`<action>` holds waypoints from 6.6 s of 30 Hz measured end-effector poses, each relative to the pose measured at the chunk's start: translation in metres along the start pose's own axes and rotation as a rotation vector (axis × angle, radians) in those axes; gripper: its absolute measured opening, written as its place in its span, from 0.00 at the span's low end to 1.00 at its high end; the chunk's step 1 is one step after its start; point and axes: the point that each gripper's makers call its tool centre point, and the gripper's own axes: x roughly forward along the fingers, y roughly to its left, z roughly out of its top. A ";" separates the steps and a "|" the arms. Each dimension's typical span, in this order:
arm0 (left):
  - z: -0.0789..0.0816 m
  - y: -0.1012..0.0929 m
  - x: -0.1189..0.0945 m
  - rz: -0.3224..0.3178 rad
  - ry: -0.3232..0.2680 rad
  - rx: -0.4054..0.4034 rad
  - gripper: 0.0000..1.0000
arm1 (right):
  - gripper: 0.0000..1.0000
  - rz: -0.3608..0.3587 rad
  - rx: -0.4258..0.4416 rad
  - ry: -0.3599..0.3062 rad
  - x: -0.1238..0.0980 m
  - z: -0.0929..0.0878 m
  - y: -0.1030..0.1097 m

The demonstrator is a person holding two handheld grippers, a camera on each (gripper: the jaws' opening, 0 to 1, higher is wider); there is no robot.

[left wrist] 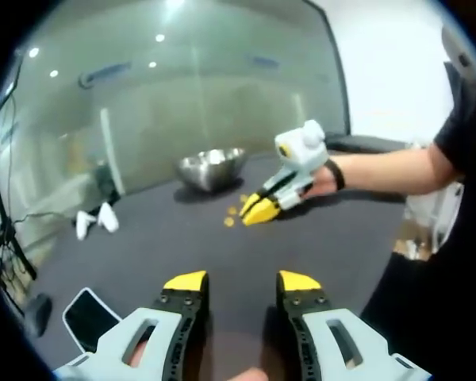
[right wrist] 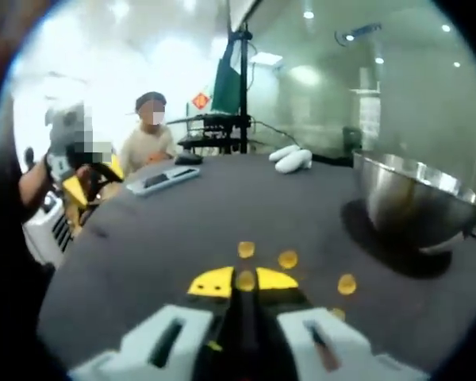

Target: Pick up the QQ candy scattered on the table and place it into the stainless steel bowl on the table

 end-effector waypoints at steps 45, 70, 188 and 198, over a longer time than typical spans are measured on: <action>0.014 -0.017 0.008 -0.047 -0.025 0.037 0.35 | 0.09 -0.568 0.001 -0.198 -0.054 0.134 -0.173; 0.017 -0.020 0.007 -0.054 -0.024 0.043 0.35 | 0.19 -0.527 0.056 -0.234 -0.082 0.113 -0.155; 0.009 -0.019 0.003 -0.053 -0.027 0.037 0.35 | 0.09 -0.397 0.113 -0.282 -0.076 0.102 -0.119; 0.009 -0.019 0.004 -0.050 -0.020 0.037 0.35 | 0.09 -0.417 0.077 -0.250 -0.050 0.122 -0.155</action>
